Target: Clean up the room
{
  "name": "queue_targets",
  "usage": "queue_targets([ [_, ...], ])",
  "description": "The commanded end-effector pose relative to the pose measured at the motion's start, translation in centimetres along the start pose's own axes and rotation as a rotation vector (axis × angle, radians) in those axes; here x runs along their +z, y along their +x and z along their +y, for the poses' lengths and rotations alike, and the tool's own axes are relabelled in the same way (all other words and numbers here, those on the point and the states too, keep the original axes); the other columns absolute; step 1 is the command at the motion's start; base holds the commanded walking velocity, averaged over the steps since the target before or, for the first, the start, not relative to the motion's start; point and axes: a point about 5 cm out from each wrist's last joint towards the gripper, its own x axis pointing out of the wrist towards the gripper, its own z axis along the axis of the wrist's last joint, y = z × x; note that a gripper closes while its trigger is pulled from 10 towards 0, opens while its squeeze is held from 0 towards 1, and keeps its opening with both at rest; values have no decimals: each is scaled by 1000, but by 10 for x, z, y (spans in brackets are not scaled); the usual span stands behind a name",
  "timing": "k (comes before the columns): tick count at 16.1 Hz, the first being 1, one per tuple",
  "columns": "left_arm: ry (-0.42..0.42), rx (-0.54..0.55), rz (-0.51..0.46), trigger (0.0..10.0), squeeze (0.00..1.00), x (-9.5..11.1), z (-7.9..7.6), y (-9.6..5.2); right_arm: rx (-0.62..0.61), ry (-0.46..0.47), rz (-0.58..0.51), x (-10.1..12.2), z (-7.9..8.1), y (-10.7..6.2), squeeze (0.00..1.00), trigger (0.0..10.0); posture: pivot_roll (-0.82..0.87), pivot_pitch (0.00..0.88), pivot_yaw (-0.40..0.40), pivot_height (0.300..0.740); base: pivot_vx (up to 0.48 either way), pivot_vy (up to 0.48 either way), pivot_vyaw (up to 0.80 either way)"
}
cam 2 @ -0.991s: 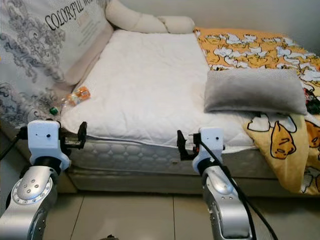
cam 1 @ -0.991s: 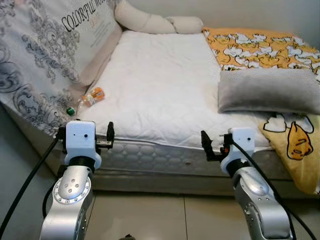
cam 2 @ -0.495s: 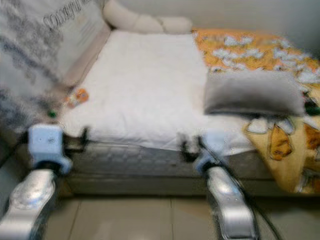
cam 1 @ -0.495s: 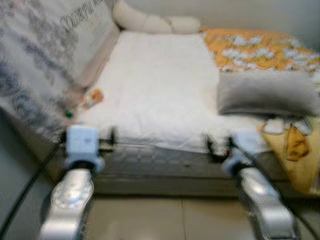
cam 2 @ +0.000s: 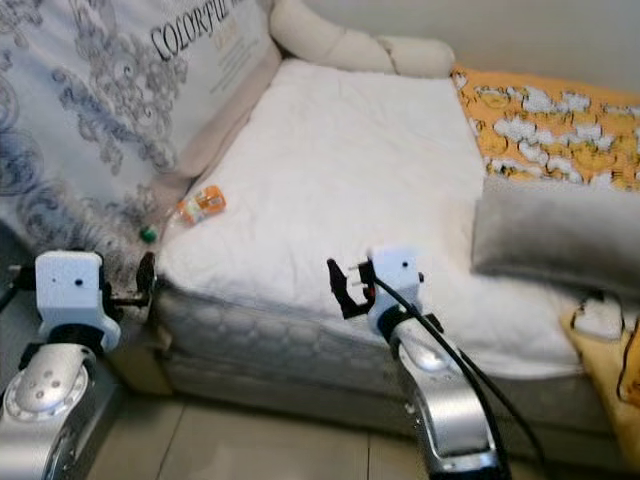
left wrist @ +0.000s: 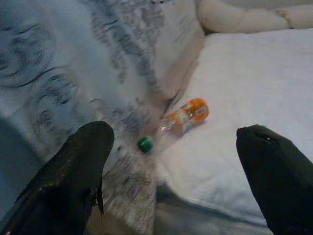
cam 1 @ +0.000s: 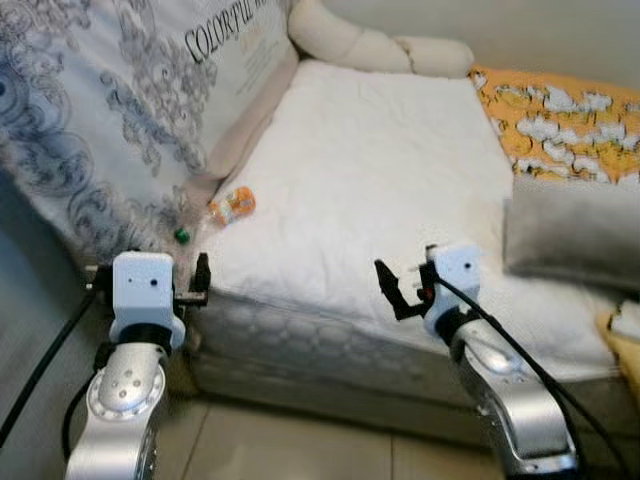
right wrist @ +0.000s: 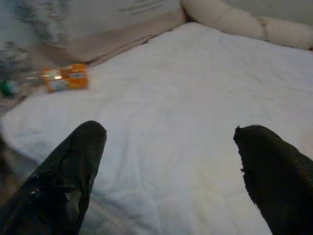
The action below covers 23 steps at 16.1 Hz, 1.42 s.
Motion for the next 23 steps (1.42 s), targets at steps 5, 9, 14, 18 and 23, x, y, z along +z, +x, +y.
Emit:
queue_targets([
  [5, 2, -18, -20, 10000, 0, 6, -3, 1, 17, -30, 11, -5, 0, -1, 0, 10000, 83, 0, -43, 740, 452, 0, 0],
  [9, 18, -56, -14, 10000, 0, 4, -7, 0, 1, -2, 14, -7, -6, -5, 0, 10000, 74, 0, -27, 740, 449, 0, 0],
  [14, 21, -92, 36, 10000, 0, -2, -6, -6, 35, 13, 15, -8, -5, -9, 0, 10000, 74, 0, -15, 740, 88, 0, 0],
  [18, -2, -117, 52, 10000, 0, -2, -6, -8, 47, 27, 9, -6, -7, -11, 0, 10000, 75, 0, -7, 740, 0, 0, 0],
  [23, -18, -178, 87, 10000, 0, -4, -11, -8, 25, 22, 18, -7, -13, -12, 0, 10000, 73, 3, -1, 740, 0, 0, 0],
])
